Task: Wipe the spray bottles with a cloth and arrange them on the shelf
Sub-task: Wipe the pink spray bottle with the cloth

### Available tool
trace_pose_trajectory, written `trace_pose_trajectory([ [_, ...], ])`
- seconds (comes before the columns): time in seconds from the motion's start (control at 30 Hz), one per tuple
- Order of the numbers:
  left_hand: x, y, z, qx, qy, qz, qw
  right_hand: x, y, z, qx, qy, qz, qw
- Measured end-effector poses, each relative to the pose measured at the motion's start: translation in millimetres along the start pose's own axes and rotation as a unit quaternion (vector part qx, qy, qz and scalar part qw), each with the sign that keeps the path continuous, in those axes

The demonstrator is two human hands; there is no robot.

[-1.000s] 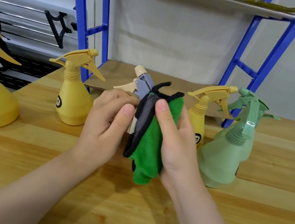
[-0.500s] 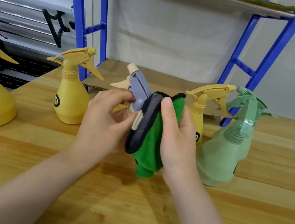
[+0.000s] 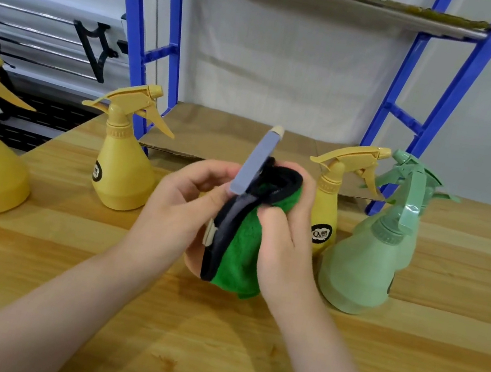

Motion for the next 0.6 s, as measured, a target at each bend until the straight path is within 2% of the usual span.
trace_pose_trajectory([
  [0.13,1.1,0.3,-0.2,0.038,0.001,-0.009,0.999,-3.5,8.5,4.5,-0.038,0.057,-0.069,0.995],
  [0.2,-0.3,2.3,1.9,0.050,0.008,-0.016,0.999,-4.9,7.3,7.2,0.023,0.067,-0.048,0.996],
  [0.27,-0.6,3.3,2.7,0.040,0.004,-0.020,0.999,-4.5,4.5,5.6,0.049,0.049,-0.025,0.997],
  [0.37,-0.4,3.4,4.4,0.020,0.024,-0.003,1.000,-1.2,-3.8,-1.3,0.046,-0.016,0.011,0.999],
  [0.47,-0.5,8.2,6.6,-0.052,0.033,-0.054,0.997,-0.9,-7.3,-3.2,0.060,-0.039,0.025,0.997],
  [0.6,5.6,10.6,-0.6,-0.184,-0.013,-0.138,0.973,-0.2,-3.5,-4.4,0.047,-0.021,-0.012,0.999],
])
Point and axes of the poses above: each hand's wrist, its own x-axis away from the middle knuckle, its own z-axis out of the back of the hand, y = z × x, the point moved 5 cm from there along -x, towards the middle knuckle, and after that the axes turned 12 degrees about x, right-handed, at the moved point
